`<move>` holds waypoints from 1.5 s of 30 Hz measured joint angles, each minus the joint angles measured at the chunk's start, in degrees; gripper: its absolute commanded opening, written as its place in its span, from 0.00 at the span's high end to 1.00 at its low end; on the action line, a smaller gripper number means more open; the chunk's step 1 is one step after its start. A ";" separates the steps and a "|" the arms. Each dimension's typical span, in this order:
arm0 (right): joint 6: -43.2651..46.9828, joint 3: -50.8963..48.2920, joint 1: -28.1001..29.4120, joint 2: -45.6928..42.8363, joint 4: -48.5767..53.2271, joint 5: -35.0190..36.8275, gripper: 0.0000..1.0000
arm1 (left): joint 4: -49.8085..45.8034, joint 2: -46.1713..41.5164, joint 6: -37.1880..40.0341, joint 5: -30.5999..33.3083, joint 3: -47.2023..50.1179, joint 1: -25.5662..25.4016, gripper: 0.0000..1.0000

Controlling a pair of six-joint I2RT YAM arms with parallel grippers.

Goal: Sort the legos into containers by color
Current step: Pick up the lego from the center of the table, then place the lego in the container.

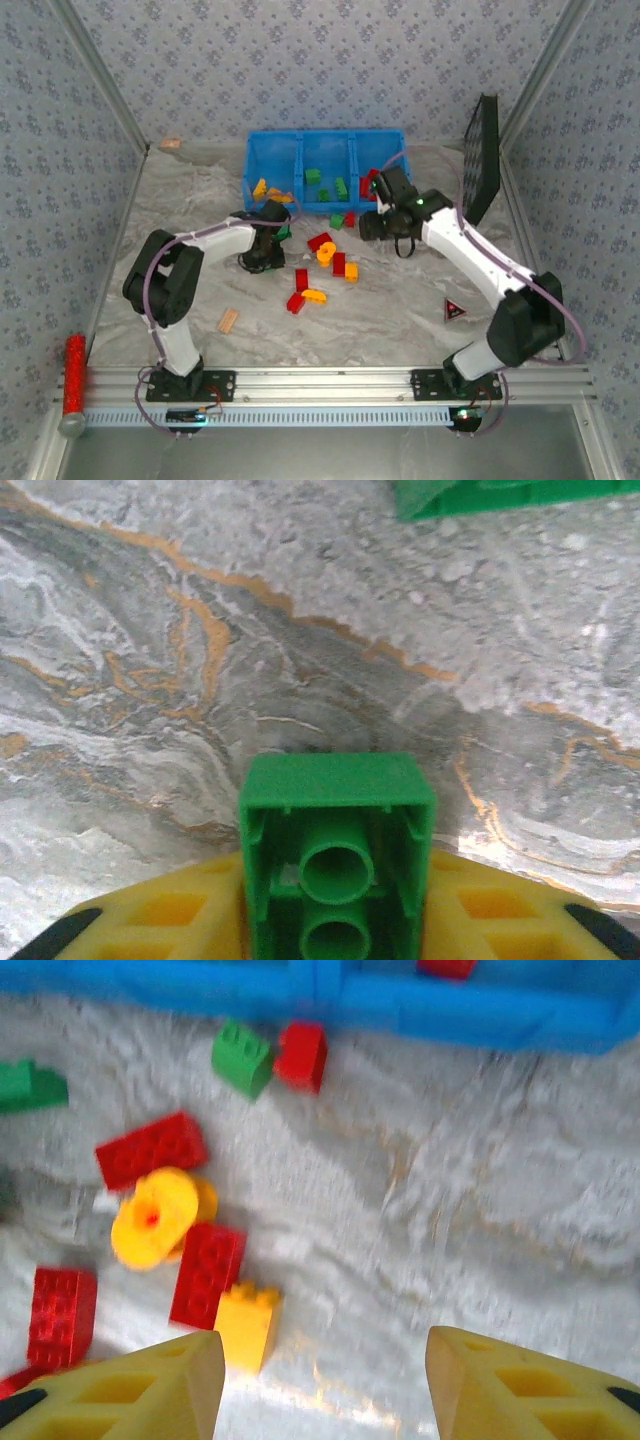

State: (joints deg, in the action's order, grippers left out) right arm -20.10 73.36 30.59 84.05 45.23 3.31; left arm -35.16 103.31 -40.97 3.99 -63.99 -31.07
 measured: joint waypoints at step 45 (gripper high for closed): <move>6.38 -1.03 11.34 15.21 -6.84 -0.02 0.30 | -12.92 39.52 10.40 -0.31 -74.34 -2.08 0.52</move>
State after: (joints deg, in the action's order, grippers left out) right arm -13.72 72.34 41.93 99.26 38.39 3.29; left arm -48.07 142.82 -30.57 3.68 -138.32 -33.15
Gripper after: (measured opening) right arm 0.700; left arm 0.443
